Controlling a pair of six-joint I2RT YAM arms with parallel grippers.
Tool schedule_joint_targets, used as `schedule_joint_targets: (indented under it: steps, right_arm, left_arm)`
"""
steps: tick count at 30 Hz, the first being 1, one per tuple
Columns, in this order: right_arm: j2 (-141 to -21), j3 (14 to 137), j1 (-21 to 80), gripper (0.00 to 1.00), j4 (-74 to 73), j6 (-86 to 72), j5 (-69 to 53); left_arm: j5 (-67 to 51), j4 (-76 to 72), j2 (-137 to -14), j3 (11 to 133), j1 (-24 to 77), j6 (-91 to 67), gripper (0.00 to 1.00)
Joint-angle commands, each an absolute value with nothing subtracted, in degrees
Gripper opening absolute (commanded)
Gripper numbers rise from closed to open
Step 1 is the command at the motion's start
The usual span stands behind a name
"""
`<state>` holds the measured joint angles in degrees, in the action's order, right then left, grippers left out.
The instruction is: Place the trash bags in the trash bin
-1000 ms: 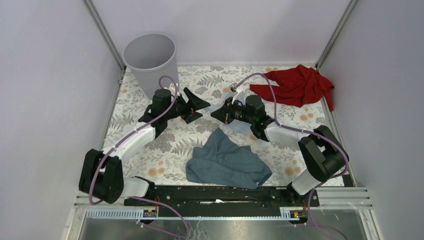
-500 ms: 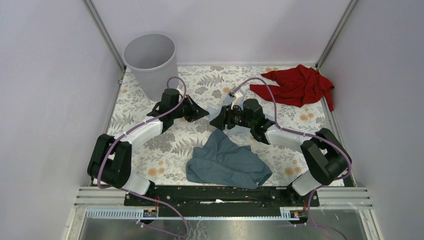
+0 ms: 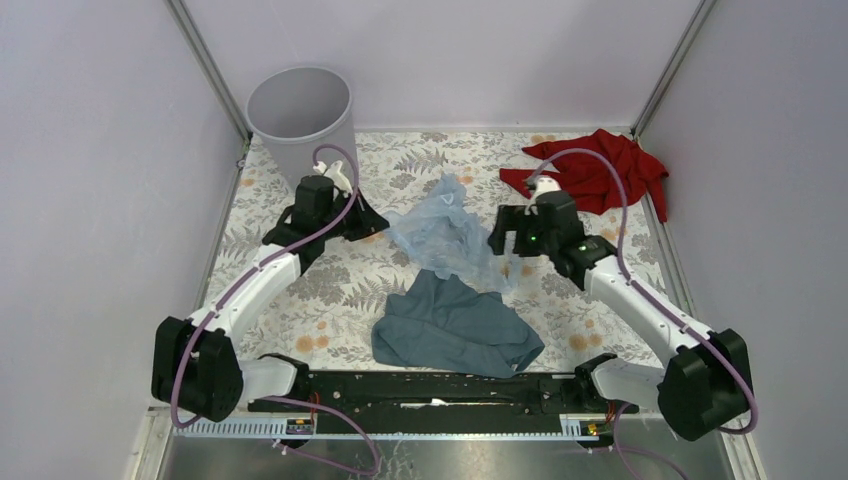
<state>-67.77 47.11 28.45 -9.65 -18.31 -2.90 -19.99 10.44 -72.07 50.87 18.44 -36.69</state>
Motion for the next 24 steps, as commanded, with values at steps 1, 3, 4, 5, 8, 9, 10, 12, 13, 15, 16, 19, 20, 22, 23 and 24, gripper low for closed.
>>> schedule_joint_targets:
  steps: [1,3,4,5,8,9,10,12,13,15,16,19,20,22,23,24]
  right_arm:
    - [-67.06,47.3,20.83,1.0,-17.84,-18.2,-2.6]
    - [-68.73,47.13,19.59,1.0,-17.55,-17.71,-3.22]
    - [-69.95,47.45,19.16,1.0,-17.9,-17.5,-2.84]
    - [-70.98,47.57,18.81,1.0,-17.76,-17.27,-3.24]
    - [-74.48,47.05,17.81,1.0,-13.84,-16.64,-7.21]
    - [-76.26,47.26,17.33,1.0,-13.07,-16.43,-8.91]
    - [-78.21,47.95,16.98,0.98,-12.61,-15.87,-10.86]
    - [-81.7,48.81,16.84,0.92,-12.55,-14.12,-14.32]
    - [-82.98,48.89,16.82,0.89,-12.24,-13.17,-15.07]
    - [-84.32,48.91,16.85,0.85,-11.9,-12.12,-13.06]
    - [-84.76,49.14,16.81,0.81,-11.83,-11.73,-11.81]
    - [-85.48,49.9,16.87,0.66,-11.11,-11.26,-11.79]
    - [-85.47,49.81,16.87,0.59,-10.49,-11.62,-12.5]
    - [-84.7,49.14,16.87,0.42,-8.92,-12.3,-13.86]
    - [-84.05,48.7,16.88,0.34,-8.32,-12.73,-14.13]
    - [-83.33,48.29,16.83,0.25,-7.74,-13.2,-14.41]
  left_arm:
    - [-19.38,10.54,-69.72,49.01,18.28,-31.11,0.0]
    - [-19.83,10.0,-69.28,48.37,18.28,-30.94,0.0]
    - [-20.18,10.25,-69.42,48.53,18.28,-30.74,0.0]
    - [-20.67,10.66,-69.76,48.86,18.28,-30.37,0.0]
    - [-21.37,11.94,-71.04,49.7,18.19,-29.44,0.02]
    - [-21.86,12.15,-71.53,49.82,18.19,-29.3,0.03]
    - [-22.41,12.16,-71.95,49.9,18.19,-29.19,0.04]
    - [-23.68,12.26,-73.2,49.84,18.18,-28.98,0.05]
    - [-24.25,12.27,-73.69,49.9,18.18,-28.79,0.06]
    - [-24.79,12.45,-74.57,49.92,18.19,-28.63,0.06]
    - [-25.01,12.4,-74.88,50.0,18.19,-28.65,0.06]
    - [-25.09,12.37,-75.81,50.14,18.19,-28.44,0.09]
    - [-25.09,12.4,-76.17,50.18,18.19,-28.25,0.12]
    - [-24.73,12.52,-76.87,50.13,18.19,-27.98,0.26]
    - [-24.46,12.77,-77.24,50.06,18.19,-27.77,0.32]
    - [-23.92,13.06,-77.62,50.09,18.24,-27.54,0.38]
